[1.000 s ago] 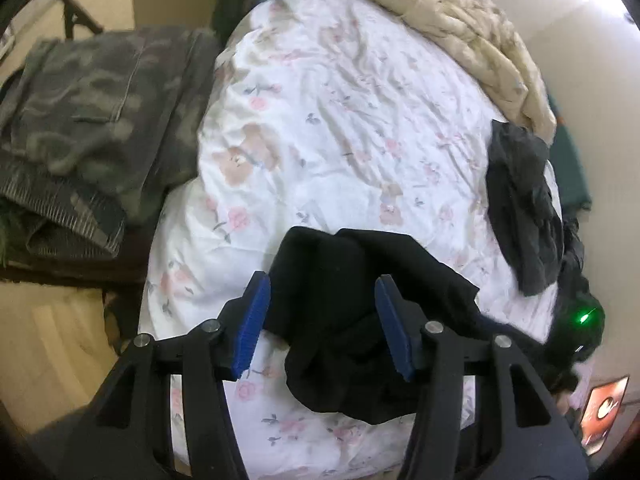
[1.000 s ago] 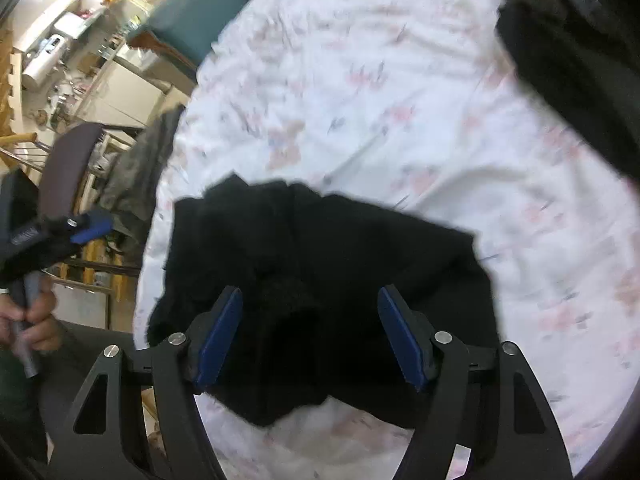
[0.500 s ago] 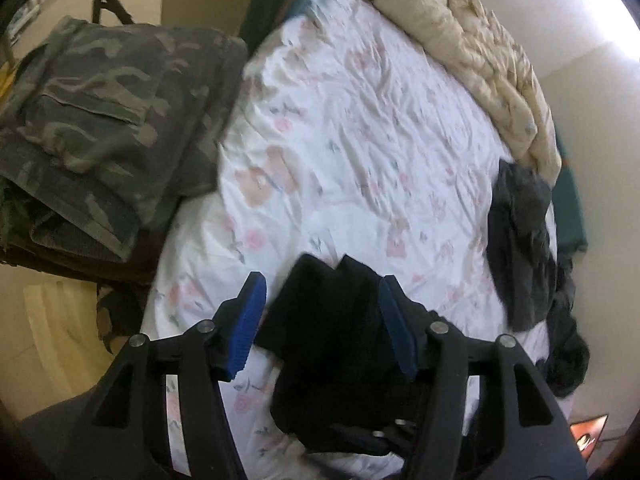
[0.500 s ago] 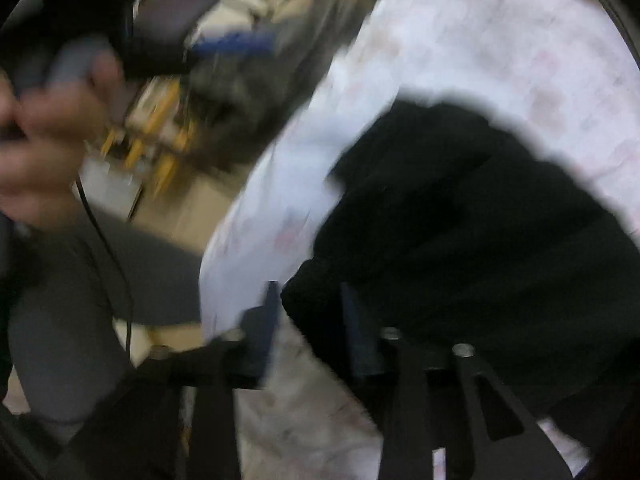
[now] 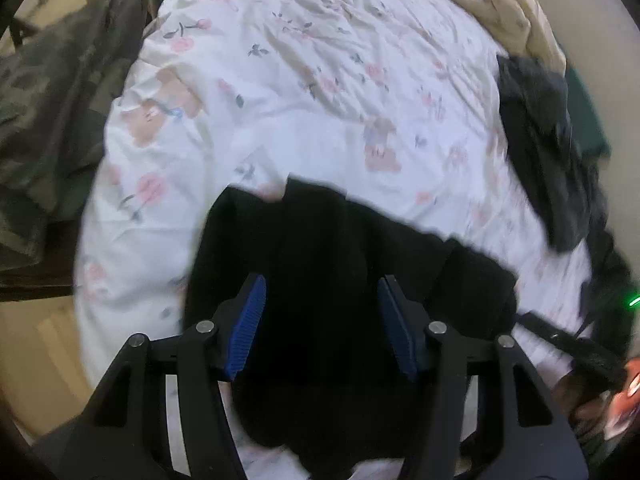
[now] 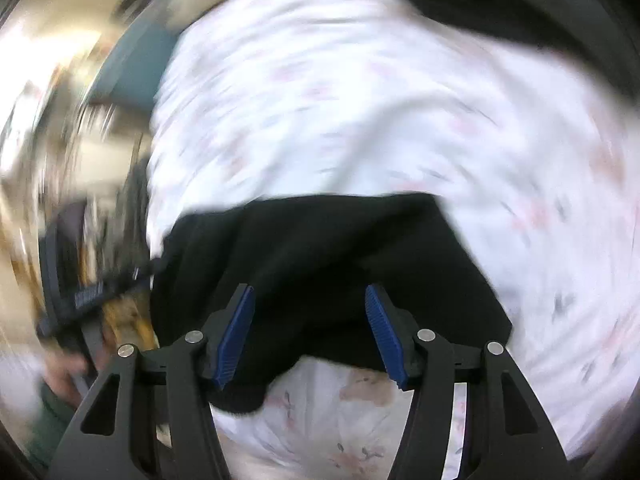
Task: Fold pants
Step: 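Grasp the folded pants bundle with both grippers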
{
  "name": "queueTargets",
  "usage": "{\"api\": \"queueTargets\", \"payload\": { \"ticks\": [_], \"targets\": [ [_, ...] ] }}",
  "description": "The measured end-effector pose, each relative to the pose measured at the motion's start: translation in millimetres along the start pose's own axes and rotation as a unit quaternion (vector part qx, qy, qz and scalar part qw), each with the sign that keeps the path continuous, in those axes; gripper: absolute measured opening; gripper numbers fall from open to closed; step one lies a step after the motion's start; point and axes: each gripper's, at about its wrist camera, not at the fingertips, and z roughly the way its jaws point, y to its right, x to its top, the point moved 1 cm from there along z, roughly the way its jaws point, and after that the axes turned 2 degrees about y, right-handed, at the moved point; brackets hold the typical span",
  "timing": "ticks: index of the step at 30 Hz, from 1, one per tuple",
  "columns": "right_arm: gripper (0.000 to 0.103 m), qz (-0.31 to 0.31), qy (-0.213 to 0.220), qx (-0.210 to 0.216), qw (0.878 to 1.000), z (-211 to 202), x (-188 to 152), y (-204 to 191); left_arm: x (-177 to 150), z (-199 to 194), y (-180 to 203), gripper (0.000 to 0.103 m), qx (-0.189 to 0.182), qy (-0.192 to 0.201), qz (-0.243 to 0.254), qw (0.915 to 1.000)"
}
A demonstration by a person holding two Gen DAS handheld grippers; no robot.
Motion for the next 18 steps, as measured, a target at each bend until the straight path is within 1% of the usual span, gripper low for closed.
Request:
{"api": "queueTargets", "payload": {
  "ticks": [2,3,4,6,7,8,9,10,11,12,13,15,16,17,18],
  "targets": [
    [0.06,0.031,-0.008,0.02,0.999,6.4,0.8,9.4,8.4,4.9,2.9,0.051,-0.005,0.009,-0.002,0.9999],
    [0.06,0.037,-0.014,0.033,0.999,10.9,1.2,8.8,11.3,7.6,6.2,0.05,-0.003,0.01,0.004,0.9999],
    [0.06,0.033,-0.016,0.041,0.998,12.0,2.9,4.9,14.7,11.3,10.9,0.05,0.007,0.01,0.016,0.9998],
    [0.06,0.02,-0.004,0.042,0.999,14.7,10.4,-4.4,19.3,19.0,18.0,0.041,0.024,0.01,0.04,0.9989],
    [0.06,0.014,0.002,0.038,0.999,16.5,12.4,-6.6,21.1,25.9,20.9,0.029,0.037,0.002,0.052,0.998],
    [0.059,0.009,0.007,0.029,0.999,21.7,17.5,-7.3,22.1,32.6,22.3,0.011,0.045,-0.007,0.063,0.997],
    [0.054,0.004,0.01,0.015,1.0,27.1,20.6,-9.0,23.0,39.8,22.8,0.004,0.057,-0.019,0.076,0.9953],
    [0.017,-0.001,0.01,0.008,1.0,32.5,23.9,-12.0,25.1,43.1,20.4,0.004,0.069,-0.022,0.082,0.9939],
    [0.002,-0.02,0.008,-0.006,1.0,31.5,23.6,-13.5,28.3,40.3,15.1,0.003,0.067,-0.014,0.073,0.995],
    [0.002,-0.037,0.013,-0.022,0.999,28.1,26.4,-14.7,32.8,33.8,7.5,0.002,0.056,-0.005,0.052,0.9971],
    [0.002,-0.051,0.023,-0.022,0.998,20.9,28.1,-15.8,36.0,27.7,2.4,0.002,0.043,-0.001,0.036,0.9984],
    [0.001,-0.062,0.048,-0.003,0.997,0.4,31.6,-20.3,42.0,8.4,-5.6,0.001,-0.001,0.013,0.007,0.9999],
    [0.001,-0.066,0.059,0.0,0.996,-6.1,34.6,-23.0,43.6,0.1,-9.1,0.001,-0.019,0.016,-0.01,0.9996],
    [0.001,-0.068,0.074,-0.001,0.995,-14.0,37.9,-23.7,45.3,-6.5,-11.9,0.0,-0.024,0.026,-0.022,0.9991],
    [0.001,-0.065,0.085,-0.011,0.994,-18.6,43.1,-22.1,48.2,-12.9,-16.5,0.0,-0.006,0.044,-0.023,0.9987]
  ]
}}
